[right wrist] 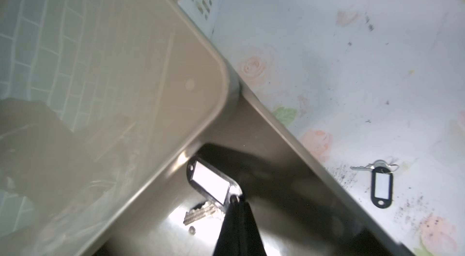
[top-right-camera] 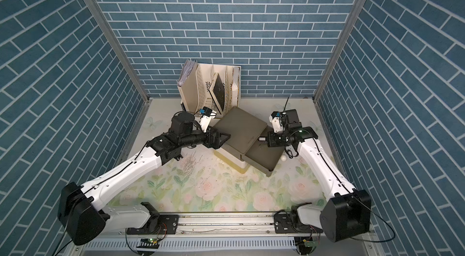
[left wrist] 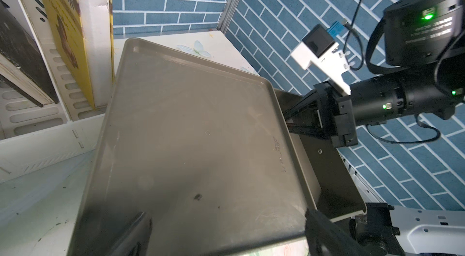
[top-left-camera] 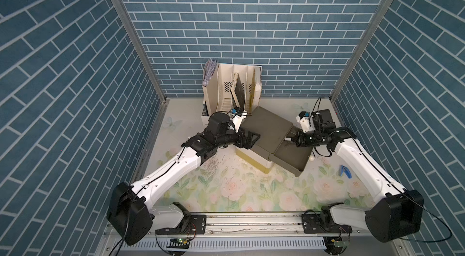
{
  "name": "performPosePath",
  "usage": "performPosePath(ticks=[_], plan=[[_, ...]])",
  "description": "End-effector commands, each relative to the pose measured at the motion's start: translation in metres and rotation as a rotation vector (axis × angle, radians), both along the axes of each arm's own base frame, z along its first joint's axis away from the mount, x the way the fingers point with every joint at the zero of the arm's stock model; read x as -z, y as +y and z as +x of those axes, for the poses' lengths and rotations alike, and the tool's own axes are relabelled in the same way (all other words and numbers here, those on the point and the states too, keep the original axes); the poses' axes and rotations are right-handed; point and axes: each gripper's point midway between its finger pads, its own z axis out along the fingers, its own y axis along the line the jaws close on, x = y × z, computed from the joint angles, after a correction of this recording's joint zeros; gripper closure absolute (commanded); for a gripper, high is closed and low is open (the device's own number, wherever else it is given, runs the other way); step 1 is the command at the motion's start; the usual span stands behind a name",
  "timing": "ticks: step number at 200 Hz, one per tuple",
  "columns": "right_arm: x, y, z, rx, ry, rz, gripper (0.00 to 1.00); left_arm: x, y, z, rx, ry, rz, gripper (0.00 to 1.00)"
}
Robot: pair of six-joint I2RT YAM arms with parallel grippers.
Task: Take the keys out of the drawer
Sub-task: Pick up the key from the drawer, then place the key at the center of the board.
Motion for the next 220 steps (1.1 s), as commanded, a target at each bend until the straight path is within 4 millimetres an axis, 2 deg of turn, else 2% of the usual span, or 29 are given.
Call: performPosePath(ticks=[1, 42, 60, 78, 108, 131, 162, 189, 220], plan=[[-0.052, -0.004, 0.007, 0.057, -0.141, 0.038, 1.00, -0.010, 0.001, -0.001, 0.012, -0.026, -0.019, 0.00], [-0.108, -0.030, 0.010, 0.186, -0.293, 0.004, 1.00, -0.025, -0.005, -0.005, 0.044, -0.047, -0.067, 0.00], [-0.126, -0.046, 0.014, 0.250, -0.343, -0.015, 1.00, -0.033, -0.007, -0.006, 0.058, -0.054, -0.090, 0.00], [-0.136, -0.061, 0.018, 0.306, -0.375, -0.013, 1.00, -0.038, -0.011, -0.007, 0.072, -0.049, -0.109, 0.00], [-0.137, -0.096, 0.026, 0.427, -0.395, 0.020, 1.00, -0.040, -0.017, -0.007, 0.097, -0.015, -0.105, 0.00], [-0.126, -0.123, 0.032, 0.513, -0.391, 0.047, 1.00, -0.041, -0.019, -0.007, 0.105, -0.012, -0.104, 0.00], [-0.097, -0.153, 0.036, 0.608, -0.353, 0.082, 1.00, -0.043, -0.024, -0.009, 0.116, -0.016, -0.098, 0.00], [-0.063, -0.173, 0.037, 0.673, -0.299, 0.138, 1.00, -0.036, -0.028, -0.011, 0.125, -0.010, -0.070, 0.00], [-0.017, -0.185, 0.034, 0.716, -0.203, 0.205, 1.00, -0.027, -0.035, -0.014, 0.139, -0.001, -0.049, 0.00]])
